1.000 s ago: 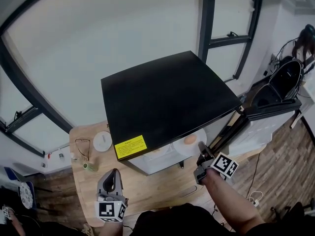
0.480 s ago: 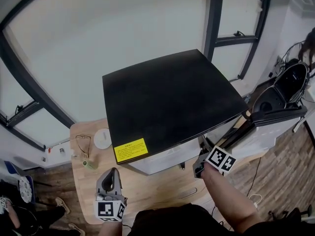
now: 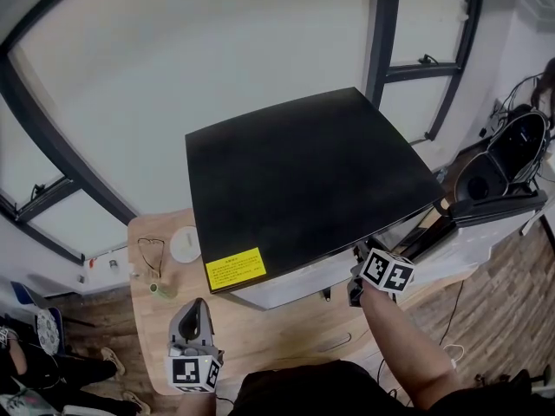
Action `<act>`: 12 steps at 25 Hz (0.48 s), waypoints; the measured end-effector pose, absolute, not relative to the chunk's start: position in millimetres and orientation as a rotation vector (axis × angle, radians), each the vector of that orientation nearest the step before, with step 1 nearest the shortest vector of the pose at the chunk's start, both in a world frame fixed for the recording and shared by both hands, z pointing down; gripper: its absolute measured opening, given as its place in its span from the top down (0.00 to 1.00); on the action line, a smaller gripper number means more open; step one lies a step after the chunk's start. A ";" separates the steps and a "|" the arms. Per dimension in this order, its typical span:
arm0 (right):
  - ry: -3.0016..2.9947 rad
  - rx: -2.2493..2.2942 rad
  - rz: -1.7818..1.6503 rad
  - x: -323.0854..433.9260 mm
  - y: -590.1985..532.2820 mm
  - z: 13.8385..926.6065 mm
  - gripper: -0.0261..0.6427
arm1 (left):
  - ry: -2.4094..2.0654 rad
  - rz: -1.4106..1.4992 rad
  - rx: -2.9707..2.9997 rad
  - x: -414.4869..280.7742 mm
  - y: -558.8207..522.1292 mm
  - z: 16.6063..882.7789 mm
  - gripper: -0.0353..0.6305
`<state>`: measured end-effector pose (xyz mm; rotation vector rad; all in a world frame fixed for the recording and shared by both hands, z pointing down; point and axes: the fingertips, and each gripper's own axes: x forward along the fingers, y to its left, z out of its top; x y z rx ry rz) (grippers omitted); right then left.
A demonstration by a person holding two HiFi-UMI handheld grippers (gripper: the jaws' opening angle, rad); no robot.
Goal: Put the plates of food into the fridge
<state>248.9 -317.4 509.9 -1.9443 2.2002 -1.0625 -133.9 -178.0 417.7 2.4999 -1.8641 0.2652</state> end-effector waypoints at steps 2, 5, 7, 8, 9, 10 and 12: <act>2.237 -1.976 -1.047 250.3 -321.9 510.7 0.79 | -1.865 0.266 2.495 -133.9 -177.9 418.5 0.94; 2.298 -2.046 -0.990 252.3 -329.2 510.2 0.77 | -1.871 0.266 2.489 -135.6 -178.0 417.6 0.94; 2.344 -2.140 -0.929 256.5 -331.9 511.0 0.76 | -1.875 0.267 2.491 -135.8 -177.9 416.3 0.94; 2.366 -2.185 -0.902 258.3 -332.4 512.2 0.75 | -1.877 0.266 2.491 -135.8 -177.6 415.7 0.94; 2.383 -2.220 -0.880 259.7 -332.4 513.5 0.73 | -1.879 0.265 2.491 -135.7 -177.4 415.0 0.94; 2.394 -2.247 -0.860 260.9 -332.0 514.2 0.72 | -1.880 0.264 2.493 -135.5 -177.1 414.1 0.94; 2.404 -2.280 -0.808 262.0 -331.0 511.7 0.69 | -1.881 0.260 2.496 -135.2 -176.6 412.5 0.94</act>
